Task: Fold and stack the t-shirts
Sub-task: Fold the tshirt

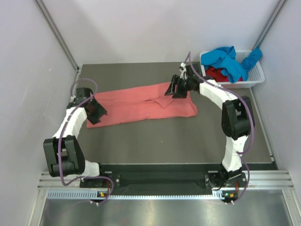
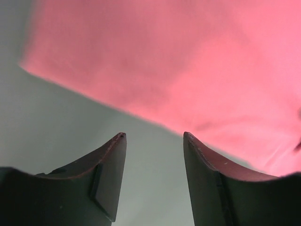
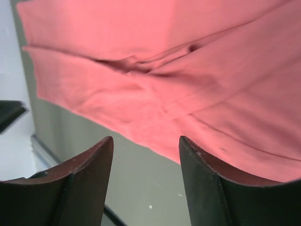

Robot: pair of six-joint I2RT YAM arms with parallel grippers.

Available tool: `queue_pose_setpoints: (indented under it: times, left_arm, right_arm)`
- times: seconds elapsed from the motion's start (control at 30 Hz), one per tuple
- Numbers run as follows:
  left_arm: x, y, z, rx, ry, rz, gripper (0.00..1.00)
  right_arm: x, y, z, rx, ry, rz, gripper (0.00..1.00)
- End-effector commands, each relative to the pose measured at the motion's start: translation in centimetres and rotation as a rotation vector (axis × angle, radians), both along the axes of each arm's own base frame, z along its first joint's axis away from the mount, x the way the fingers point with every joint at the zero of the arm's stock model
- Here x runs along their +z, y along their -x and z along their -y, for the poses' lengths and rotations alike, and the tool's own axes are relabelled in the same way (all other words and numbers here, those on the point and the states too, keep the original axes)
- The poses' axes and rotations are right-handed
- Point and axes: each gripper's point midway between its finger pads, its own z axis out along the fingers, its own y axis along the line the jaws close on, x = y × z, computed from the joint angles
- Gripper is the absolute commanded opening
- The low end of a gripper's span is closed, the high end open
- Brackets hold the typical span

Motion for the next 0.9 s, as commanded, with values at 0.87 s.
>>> queue_pose_setpoints:
  times: [0.87]
  left_arm:
    - [2.5, -3.2, 1.5, -0.312, -0.185, 0.087, 0.7]
  right_arm:
    - [-3.3, -5.6, 8.7, -0.217, 0.372, 0.123, 0.76]
